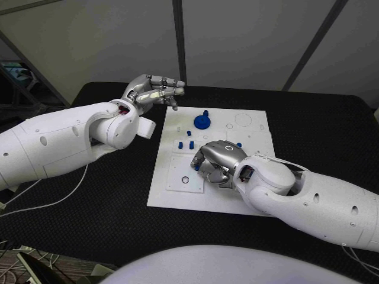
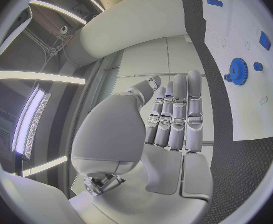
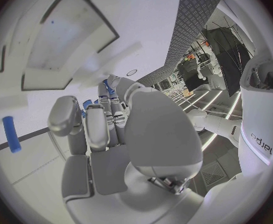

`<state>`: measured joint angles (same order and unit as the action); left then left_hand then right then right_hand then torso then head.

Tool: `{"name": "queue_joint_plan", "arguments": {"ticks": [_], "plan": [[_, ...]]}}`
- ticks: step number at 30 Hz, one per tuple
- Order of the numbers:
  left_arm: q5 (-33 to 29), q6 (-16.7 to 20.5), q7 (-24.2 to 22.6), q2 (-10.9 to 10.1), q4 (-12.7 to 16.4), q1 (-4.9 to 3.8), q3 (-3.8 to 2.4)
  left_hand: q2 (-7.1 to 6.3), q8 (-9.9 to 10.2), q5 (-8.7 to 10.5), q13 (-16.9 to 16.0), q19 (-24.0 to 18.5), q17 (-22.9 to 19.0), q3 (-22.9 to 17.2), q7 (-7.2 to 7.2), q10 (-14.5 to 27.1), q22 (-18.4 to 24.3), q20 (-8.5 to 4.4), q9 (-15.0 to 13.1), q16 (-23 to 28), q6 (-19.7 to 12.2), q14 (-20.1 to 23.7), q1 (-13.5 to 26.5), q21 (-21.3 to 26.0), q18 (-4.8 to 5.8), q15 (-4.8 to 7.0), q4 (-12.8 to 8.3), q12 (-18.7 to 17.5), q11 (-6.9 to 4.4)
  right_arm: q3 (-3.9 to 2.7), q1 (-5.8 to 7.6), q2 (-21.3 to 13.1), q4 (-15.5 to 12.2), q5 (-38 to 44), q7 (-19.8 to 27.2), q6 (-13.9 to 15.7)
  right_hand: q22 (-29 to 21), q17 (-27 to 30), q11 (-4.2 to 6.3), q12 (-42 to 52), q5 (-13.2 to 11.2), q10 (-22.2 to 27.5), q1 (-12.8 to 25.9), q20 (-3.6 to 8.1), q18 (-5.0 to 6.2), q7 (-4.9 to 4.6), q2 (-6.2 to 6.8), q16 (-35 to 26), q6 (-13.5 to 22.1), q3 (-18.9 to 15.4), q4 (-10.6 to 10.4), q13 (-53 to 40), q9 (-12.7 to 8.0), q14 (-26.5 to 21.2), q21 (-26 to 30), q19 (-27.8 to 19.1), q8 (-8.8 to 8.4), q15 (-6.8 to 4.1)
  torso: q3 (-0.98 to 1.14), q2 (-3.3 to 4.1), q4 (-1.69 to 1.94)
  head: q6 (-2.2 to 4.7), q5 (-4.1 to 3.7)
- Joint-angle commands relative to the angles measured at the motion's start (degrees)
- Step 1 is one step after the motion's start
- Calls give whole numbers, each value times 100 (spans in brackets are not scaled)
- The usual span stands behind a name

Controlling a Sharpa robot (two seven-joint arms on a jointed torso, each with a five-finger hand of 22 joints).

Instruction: Assemble the parts on the task board

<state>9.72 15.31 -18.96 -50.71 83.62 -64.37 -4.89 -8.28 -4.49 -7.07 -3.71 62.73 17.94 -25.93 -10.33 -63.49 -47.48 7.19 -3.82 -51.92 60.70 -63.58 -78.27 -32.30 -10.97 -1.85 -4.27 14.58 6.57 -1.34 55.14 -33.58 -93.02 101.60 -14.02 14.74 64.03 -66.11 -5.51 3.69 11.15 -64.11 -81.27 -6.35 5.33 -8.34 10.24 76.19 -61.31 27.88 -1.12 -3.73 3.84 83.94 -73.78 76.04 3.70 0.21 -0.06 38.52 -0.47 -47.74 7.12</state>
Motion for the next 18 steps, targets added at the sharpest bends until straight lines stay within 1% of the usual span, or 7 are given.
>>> {"name": "queue_joint_plan", "arguments": {"ticks": [1,4,6,8,14,16,18], "plan": [[-13,-86,2,7,-3,-11,-4,12,28,4,4,-34,-5,-42,-44,31,-5,-10,6,28,9,46,-12,7,61,11,3,-36,-5,9,-4,-29,-16,36,-29,162,-51,28,-13,20,-39,106,69,-10,49,9,10,-9,71,-59,2,7,-5,179,64,-70,-13,40,2,-1,0,6,-10],[-13,-96,7,6,-10,-11,-4,12,28,4,4,-34,-5,-42,-44,31,-5,-10,6,28,9,46,-12,7,61,11,3,-36,-5,9,-4,-95,-74,79,-8,385,-149,105,-43,29,-48,264,89,-26,68,57,43,-49,186,-104,7,8,-10,156,136,-122,-17,62,7,-3,-4,15,-19],[-13,-101,10,5,-13,-11,-4,12,28,4,4,-34,-5,-42,-44,31,-5,-10,6,28,9,46,-12,7,61,11,3,-36,-5,8,-4,-147,-119,96,11,505,-185,136,-50,38,-50,304,91,-32,75,66,49,-66,211,-120,10,6,-9,147,162,-141,-15,66,6,-2,-2,19,-24],[-13,-108,14,3,-19,-10,-3,12,28,4,4,-34,-5,-42,-44,31,-5,-10,6,28,9,46,-12,7,61,11,3,-36,-5,6,-4,-237,-209,126,36,667,-190,138,-51,40,-50,308,91,-33,76,67,51,-67,214,-122,11,6,-9,146,165,-143,-15,67,8,-5,-7,43,-35],[-13,-119,21,-2,-33,-10,-2,11,28,5,4,-36,-7,-43,-45,32,-7,-10,6,30,8,47,-11,7,62,10,1,-36,-5,-8,4,-503,-491,191,18,831,-188,156,-49,74,-51,304,95,-36,76,74,51,-76,226,-138,9,-2,-5,140,167,-138,-9,68,1,-9,-8,83,-66],[-13,-123,22,-4,-34,-9,-2,11,28,5,4,-36,-7,-43,-45,32,-7,-10,6,30,8,47,-11,7,62,10,1,-36,-5,-48,8,-581,-557,197,0,828,-188,159,-48,81,-51,301,97,-37,76,76,52,-77,225,-142,8,-4,-4,140,167,-137,-7,68,0,-8,-7,92,-76],[-13,-128,23,-7,-34,-9,-1,11,28,5,4,-36,-7,-43,-45,32,-7,-10,6,30,8,47,-11,7,62,10,1,-36,-5,-138,12,-684,-620,186,-37,785,-179,180,-44,109,-51,290,104,-37,74,87,54,-88,219,-155,3,-8,1,135,162,-128,1,66,1,-5,-2,114,-97]]}}
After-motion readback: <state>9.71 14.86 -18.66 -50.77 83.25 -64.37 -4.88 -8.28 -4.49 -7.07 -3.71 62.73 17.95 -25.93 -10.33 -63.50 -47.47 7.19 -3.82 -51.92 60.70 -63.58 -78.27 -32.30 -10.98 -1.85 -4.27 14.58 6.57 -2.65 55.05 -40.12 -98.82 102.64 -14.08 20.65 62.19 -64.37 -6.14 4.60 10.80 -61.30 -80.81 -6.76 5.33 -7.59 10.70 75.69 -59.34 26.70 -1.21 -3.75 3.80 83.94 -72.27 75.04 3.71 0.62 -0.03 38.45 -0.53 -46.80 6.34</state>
